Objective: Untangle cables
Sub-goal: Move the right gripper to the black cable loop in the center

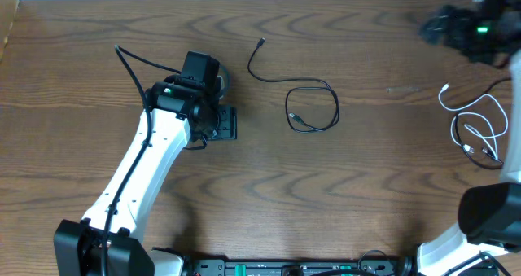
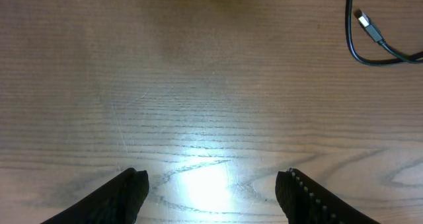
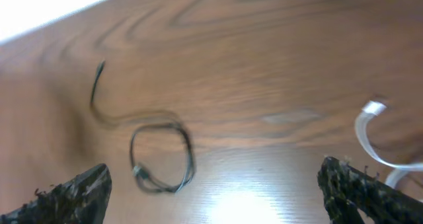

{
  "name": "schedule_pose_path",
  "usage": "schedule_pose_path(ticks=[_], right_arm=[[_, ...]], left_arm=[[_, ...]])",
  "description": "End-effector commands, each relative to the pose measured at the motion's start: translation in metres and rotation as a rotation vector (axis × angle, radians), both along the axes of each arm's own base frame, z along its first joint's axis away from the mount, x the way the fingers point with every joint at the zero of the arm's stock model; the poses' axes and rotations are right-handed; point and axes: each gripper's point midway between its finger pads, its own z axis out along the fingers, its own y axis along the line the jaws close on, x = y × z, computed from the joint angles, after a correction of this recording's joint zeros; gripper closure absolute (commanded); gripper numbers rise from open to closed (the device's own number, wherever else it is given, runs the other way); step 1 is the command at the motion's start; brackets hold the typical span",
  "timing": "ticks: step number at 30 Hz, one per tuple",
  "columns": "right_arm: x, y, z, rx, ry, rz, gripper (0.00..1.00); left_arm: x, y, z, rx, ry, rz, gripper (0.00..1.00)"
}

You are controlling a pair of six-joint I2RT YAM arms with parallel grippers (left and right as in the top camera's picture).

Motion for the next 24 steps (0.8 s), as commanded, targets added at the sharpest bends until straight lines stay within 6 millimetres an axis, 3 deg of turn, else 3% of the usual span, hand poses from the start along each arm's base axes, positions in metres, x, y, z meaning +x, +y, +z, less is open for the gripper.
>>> schedule_pose_path(ticks=[1, 10, 19, 24], right_arm=[[0.002, 0.044, -0.01, -0.086, -0.002, 0.175, 0.06], [0.002, 0.104, -0.079, -0.234, 0.133, 0.302, 0.12], [0.006, 0.139, -0.157, -0.248, 0.277, 0.387, 0.18], [0.016, 0.16, -0.188, -0.275, 0.267, 0.476, 0.2]], left_arm=[[0.002, 0.002, 0.005, 0.011, -0.018, -0.008, 0.32], [0.0, 0.003, 0.004, 0.014, -0.007, -0.009, 0.32], [0.0, 0.003, 0.004, 0.014, -0.008, -0.009, 0.32], [0.0, 0.003, 0.004, 0.014, -0.008, -0.009, 0.32]])
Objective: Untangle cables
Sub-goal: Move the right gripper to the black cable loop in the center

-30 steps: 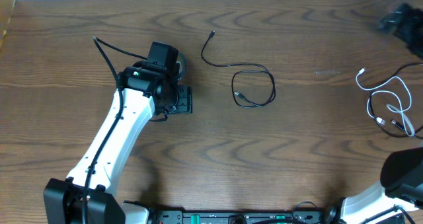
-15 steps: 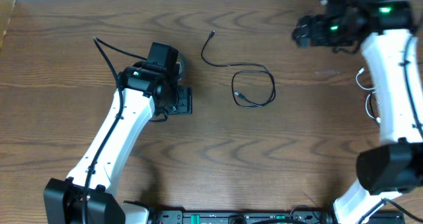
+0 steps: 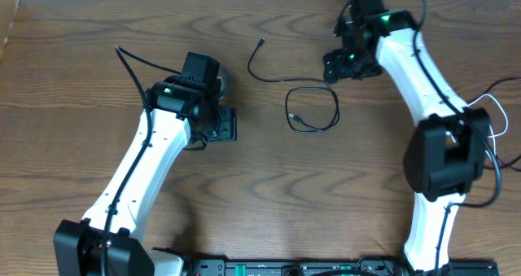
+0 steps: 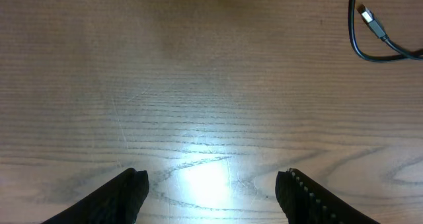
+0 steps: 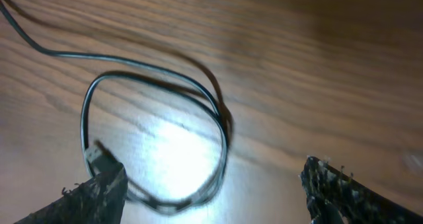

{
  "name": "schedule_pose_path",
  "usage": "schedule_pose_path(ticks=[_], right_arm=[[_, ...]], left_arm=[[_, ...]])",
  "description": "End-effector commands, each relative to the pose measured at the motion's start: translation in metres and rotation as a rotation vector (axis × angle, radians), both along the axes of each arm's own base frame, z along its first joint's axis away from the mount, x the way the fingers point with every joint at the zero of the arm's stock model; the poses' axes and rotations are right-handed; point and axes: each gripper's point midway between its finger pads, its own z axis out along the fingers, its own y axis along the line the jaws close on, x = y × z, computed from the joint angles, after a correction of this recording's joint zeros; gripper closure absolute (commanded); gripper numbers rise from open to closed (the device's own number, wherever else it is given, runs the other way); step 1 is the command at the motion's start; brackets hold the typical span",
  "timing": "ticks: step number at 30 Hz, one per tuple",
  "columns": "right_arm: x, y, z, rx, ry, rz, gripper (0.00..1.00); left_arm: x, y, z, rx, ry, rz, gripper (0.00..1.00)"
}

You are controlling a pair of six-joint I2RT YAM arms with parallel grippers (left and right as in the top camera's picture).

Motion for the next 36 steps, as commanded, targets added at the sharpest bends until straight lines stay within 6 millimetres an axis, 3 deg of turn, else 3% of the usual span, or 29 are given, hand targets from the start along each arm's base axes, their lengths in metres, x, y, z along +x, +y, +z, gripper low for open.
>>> schedule_pose_path(ticks=[1, 10, 21, 30, 36], right_arm=[[0.003, 0.02, -0.021, -0.026, -0.012, 0.13, 0.2], [0.019, 0.055, -0.036, -0.049, -0.128, 0.357, 0.2], [0.027, 0.058, -0.072, -0.051, -0.113, 0.358, 0.23], [0.037, 0.061, -0.076, -0.046, -0.146, 0.354, 0.36], [0.03, 0.058, -0.086, -0.049, -0.122, 0.352, 0.35]], left_arm=[[0.002, 0.002, 0.005, 0.011, -0.019, -0.009, 0.32], [0.002, 0.002, 0.005, 0.012, -0.018, -0.009, 0.32], [0.001, 0.002, 0.005, 0.012, -0.015, -0.008, 0.32], [0.001, 0.002, 0.005, 0.012, -0.015, -0.008, 0.32], [0.001, 0.002, 0.005, 0.012, -0.015, -0.008, 0.32]])
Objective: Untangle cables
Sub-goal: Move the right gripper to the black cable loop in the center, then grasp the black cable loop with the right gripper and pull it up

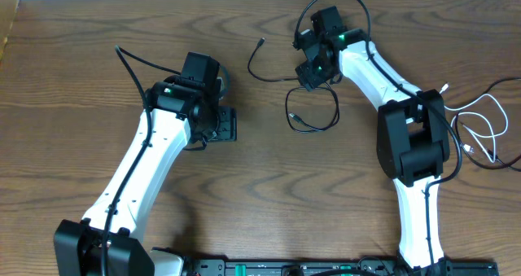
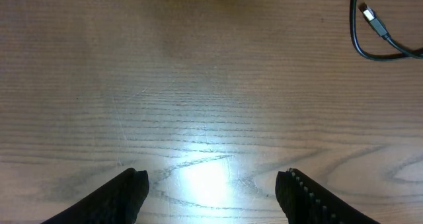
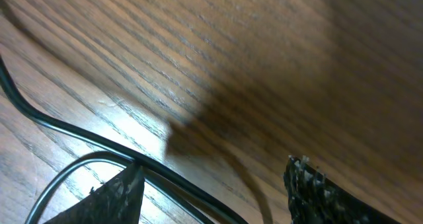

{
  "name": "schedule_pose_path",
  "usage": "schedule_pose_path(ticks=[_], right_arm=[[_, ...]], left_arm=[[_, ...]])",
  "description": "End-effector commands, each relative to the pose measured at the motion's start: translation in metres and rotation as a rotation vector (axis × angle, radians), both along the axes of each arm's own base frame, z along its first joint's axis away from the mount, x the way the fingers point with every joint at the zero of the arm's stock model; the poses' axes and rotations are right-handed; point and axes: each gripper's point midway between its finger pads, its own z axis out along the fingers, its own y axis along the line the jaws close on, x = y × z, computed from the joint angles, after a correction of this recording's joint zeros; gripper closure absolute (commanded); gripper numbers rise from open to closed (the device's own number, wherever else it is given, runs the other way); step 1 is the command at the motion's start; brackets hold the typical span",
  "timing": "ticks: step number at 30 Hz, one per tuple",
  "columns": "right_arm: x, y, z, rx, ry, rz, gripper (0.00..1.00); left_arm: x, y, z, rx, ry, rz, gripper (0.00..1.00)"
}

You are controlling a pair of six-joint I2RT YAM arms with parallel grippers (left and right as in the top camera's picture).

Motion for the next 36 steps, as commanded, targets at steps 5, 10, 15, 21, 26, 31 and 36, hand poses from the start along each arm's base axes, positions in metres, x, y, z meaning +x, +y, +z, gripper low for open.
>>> schedule_pose_path(ticks=[5, 10, 15, 21, 26, 31, 36], right_arm=[[-0.013, -0.006, -0.027, -0.021, 0.043, 0.001, 0.43], [-0.013, -0.006, -0.028, -0.021, 0.042, 0.001, 0.82], [-0.018, -0.008, -0.021, -0.019, 0.065, -0.033, 0.99], [-0.021, -0.017, 0.032, -0.029, 0.016, -0.073, 0.99], [-0.022, -0.034, 0.13, -0.032, -0.163, -0.156, 0.99], [-0.026, -0.073, 0.218, -0.086, -0.378, -0.26, 0.99], [-0.035, -0.143, 0.289, -0.191, -0.565, -0.46, 0.99]], left_arm=[[0.002, 0.002, 0.005, 0.011, -0.018, -0.009, 0.32], [0.001, 0.002, 0.004, 0.012, -0.014, -0.009, 0.32], [0.001, 0.002, 0.004, 0.012, -0.014, -0.009, 0.32], [0.001, 0.002, 0.005, 0.012, -0.015, -0.009, 0.32], [0.001, 0.002, 0.004, 0.012, -0.014, -0.009, 0.32], [0.001, 0.002, 0.004, 0.012, -0.014, -0.009, 0.32], [0.001, 0.002, 0.004, 0.012, -0.015, -0.009, 0.32]])
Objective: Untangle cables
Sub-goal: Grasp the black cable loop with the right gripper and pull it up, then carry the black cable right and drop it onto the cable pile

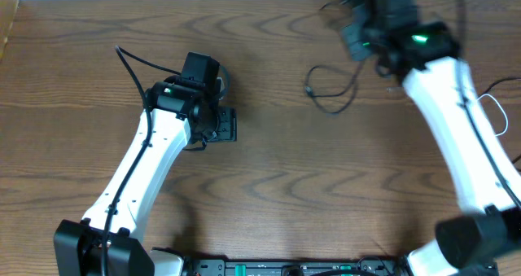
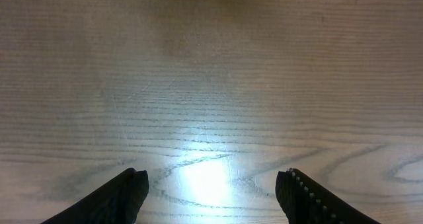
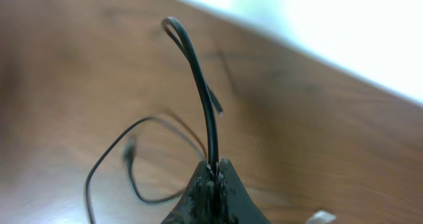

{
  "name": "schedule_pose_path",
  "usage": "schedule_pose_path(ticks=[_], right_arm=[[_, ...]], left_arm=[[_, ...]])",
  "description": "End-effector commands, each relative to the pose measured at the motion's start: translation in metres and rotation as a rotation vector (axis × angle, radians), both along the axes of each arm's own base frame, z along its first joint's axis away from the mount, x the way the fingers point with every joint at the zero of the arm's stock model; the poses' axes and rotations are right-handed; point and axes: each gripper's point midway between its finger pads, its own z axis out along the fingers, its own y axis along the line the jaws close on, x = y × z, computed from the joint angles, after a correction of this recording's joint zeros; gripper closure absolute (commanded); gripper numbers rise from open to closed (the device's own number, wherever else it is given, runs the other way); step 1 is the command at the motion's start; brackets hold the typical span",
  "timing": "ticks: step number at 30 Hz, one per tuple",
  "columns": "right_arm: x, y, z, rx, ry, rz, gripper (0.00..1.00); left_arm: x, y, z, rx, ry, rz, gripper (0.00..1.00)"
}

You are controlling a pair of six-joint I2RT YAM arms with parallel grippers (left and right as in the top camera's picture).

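Observation:
A thin black cable hangs from my right gripper, which is raised over the far middle of the table. In the right wrist view the gripper is shut on the cable. A short bight sticks up past the fingertips and the rest dangles in a loose loop toward the wood. One plug end hangs at the left. My left gripper stays low at the table's left. It is open over bare wood with nothing between its fingers.
A white cable lies at the table's right edge, and a bit of it shows in the right wrist view. The table's far edge meets a white wall close behind the right gripper.
My right gripper was open, low over the black cable lying on the table. Now it is shut on the cable and raised, farther right. The cable has left the left wrist view.
The black cable lay looped mid-table with my right gripper open at the far right corner. Then that gripper was open over the loop, then low at the cable. Now it holds the cable lifted off the wood. The left arm has stayed put, open.

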Motion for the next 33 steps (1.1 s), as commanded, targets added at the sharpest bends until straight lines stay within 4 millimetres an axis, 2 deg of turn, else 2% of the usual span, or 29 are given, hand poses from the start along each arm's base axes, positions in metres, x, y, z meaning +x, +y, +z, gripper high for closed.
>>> schedule_pose_path(ticks=[1, 4, 6, 11, 16, 19, 23, 33], right_arm=[[-0.001, -0.072, 0.035, -0.096, -0.107, -0.255, 0.99], [-0.01, -0.129, 0.061, -0.087, -0.181, -0.433, 0.99], [-0.017, -0.166, 0.07, -0.054, -0.206, -0.543, 0.99], [-0.041, -0.25, 0.065, 0.014, -0.196, -0.788, 0.99], [-0.068, -0.31, 0.057, 0.09, -0.185, -0.954, 0.99], [-0.074, -0.325, 0.05, 0.206, -0.176, -0.986, 0.99], [-0.071, -0.326, 0.038, 0.336, -0.136, -0.934, 0.99], [-0.068, -0.328, -0.011, 0.353, 0.024, -0.957, 0.99]], left_arm=[[0.002, 0.002, 0.005, 0.011, -0.018, -0.009, 0.32], [0.002, 0.002, 0.005, 0.011, -0.018, -0.009, 0.32], [0.002, 0.002, 0.005, 0.011, -0.016, -0.009, 0.32], [0.001, 0.002, 0.004, 0.013, -0.011, -0.009, 0.32], [0.001, 0.002, 0.004, 0.013, -0.012, -0.009, 0.32], [0.001, 0.002, 0.004, 0.012, -0.012, -0.009, 0.32], [0.001, 0.002, 0.004, 0.013, -0.012, -0.009, 0.32], [0.0, 0.002, 0.004, 0.013, -0.011, -0.009, 0.32]])
